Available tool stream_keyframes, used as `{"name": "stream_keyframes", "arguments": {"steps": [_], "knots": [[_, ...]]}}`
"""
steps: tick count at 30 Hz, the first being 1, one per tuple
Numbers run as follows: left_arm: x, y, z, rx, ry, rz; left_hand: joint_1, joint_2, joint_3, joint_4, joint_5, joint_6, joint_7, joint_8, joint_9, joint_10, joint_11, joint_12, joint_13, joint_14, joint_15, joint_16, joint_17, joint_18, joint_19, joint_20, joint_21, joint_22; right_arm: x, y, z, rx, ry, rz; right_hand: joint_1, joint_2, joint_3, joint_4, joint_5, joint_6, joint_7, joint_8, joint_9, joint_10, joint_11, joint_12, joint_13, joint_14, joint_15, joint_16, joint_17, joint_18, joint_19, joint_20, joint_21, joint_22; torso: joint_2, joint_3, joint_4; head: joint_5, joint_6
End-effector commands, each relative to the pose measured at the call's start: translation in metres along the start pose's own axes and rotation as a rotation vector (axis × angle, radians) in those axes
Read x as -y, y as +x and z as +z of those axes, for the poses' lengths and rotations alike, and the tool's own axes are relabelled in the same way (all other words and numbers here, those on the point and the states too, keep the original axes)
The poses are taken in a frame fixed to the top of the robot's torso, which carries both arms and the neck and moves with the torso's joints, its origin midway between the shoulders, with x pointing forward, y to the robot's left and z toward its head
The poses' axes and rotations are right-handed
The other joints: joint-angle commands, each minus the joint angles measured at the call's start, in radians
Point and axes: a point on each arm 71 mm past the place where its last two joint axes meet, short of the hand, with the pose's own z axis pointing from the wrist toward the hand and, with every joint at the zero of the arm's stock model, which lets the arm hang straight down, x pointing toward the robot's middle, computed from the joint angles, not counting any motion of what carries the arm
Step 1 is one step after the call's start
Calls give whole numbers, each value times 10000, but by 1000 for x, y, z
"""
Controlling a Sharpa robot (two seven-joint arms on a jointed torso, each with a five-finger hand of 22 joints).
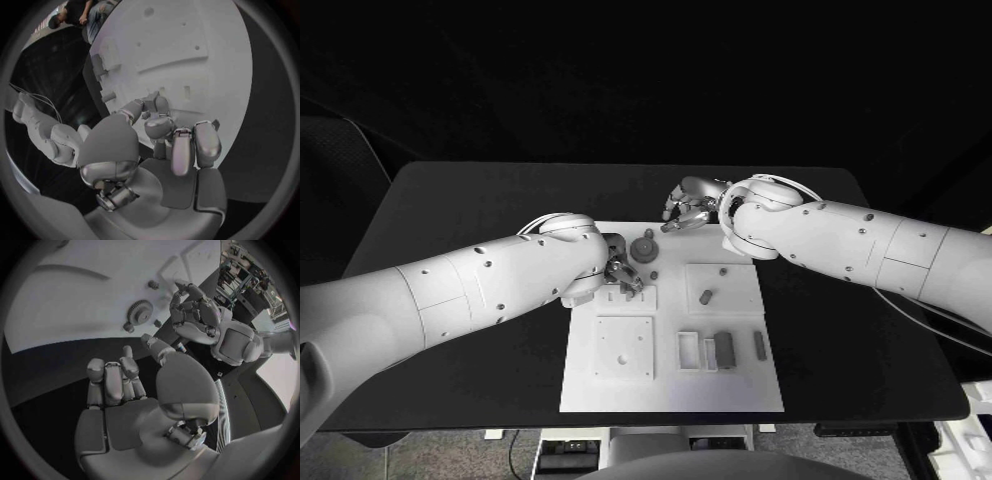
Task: Assemble the parts on the task board
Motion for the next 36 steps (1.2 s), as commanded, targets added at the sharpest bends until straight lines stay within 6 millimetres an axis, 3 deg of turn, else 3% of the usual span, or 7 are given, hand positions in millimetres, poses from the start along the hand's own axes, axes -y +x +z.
{"name": "stream_keyframes", "arguments": {"steps": [1,24,36], "knots": [[2,-2,-1,592,32,248,856,771,533,-491,83,1100,-181,38,13,518,-307,49,4,1063,-41,54,15,829,65,-10,1334,13,-1,1,0,-149,-40,-79,-111,-20,42,-8,40,61,144,4,-14,38,-7,64,-11,3,-80,43,9,141,-32,-9,51,-15,0,-1,5,8,-16],[-4,8,-1,461,4,-98,841,784,536,-467,153,1116,-186,56,16,537,-312,53,0,1082,-40,63,16,829,84,-5,1340,17,0,1,-1,-147,-19,-83,-117,-19,46,-9,39,60,144,3,-15,39,-7,65,-13,0,-80,43,5,141,-32,-9,53,-16,1,1,-4,28,-65],[-1,10,-5,1343,353,111,813,830,540,-431,181,1109,-182,57,12,538,-311,45,-9,1091,-40,61,12,829,98,0,1341,18,1,1,-1,-151,-12,-85,-119,-18,48,-9,39,60,144,3,-16,39,-7,66,-14,-3,-80,43,1,141,-32,-9,53,-17,-5,7,1,33,-71]]}}
